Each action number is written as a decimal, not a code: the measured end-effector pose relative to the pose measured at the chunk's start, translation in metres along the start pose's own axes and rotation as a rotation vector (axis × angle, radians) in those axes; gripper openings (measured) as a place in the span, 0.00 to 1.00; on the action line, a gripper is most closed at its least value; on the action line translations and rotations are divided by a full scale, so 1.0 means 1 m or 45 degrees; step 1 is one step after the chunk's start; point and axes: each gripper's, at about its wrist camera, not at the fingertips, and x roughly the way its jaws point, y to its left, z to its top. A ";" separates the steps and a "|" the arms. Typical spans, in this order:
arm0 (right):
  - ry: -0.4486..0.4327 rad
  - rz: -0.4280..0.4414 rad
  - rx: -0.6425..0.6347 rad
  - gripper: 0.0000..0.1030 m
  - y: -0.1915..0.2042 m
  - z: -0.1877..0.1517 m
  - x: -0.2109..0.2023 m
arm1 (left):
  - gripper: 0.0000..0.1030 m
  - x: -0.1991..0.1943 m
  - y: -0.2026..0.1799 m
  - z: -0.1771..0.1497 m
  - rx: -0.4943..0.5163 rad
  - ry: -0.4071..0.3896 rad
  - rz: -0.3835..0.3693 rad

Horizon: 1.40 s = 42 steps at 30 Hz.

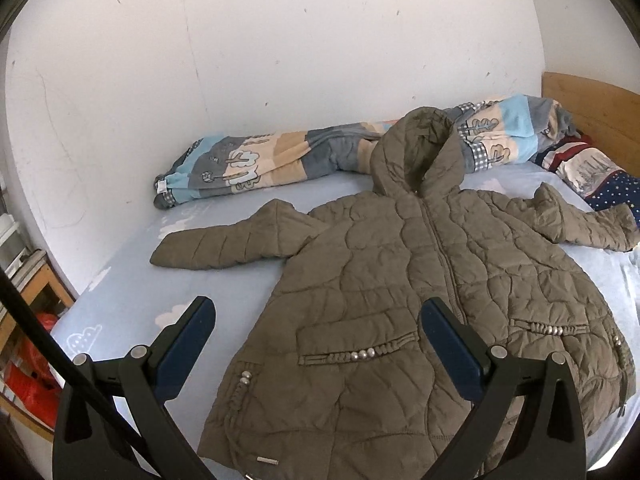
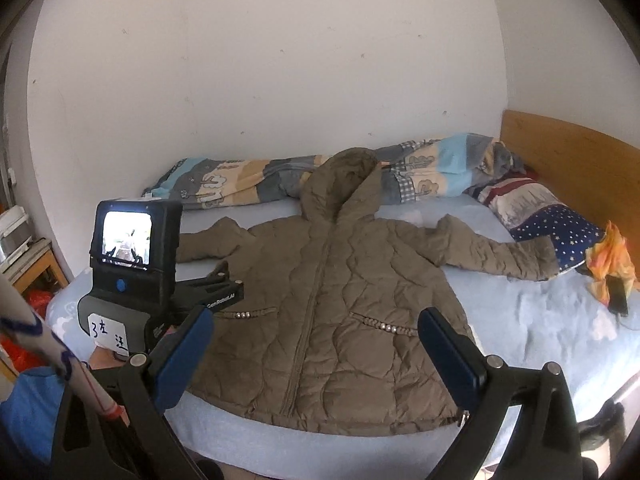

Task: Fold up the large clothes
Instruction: 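Move the right gripper toward the cuff of the nearest jacket sleeve, then close the right gripper on the jacket sleeve cuff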

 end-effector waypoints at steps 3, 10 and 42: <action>0.009 -0.003 -0.003 1.00 0.002 0.000 -0.002 | 1.00 -0.002 0.002 0.001 -0.012 -0.006 -0.003; 0.016 0.005 -0.003 1.00 -0.003 0.002 0.001 | 1.00 -0.005 0.004 0.002 -0.032 -0.002 -0.019; 0.235 -0.250 0.578 1.00 -0.262 0.039 0.181 | 1.00 0.039 -0.087 0.000 0.185 0.126 -0.157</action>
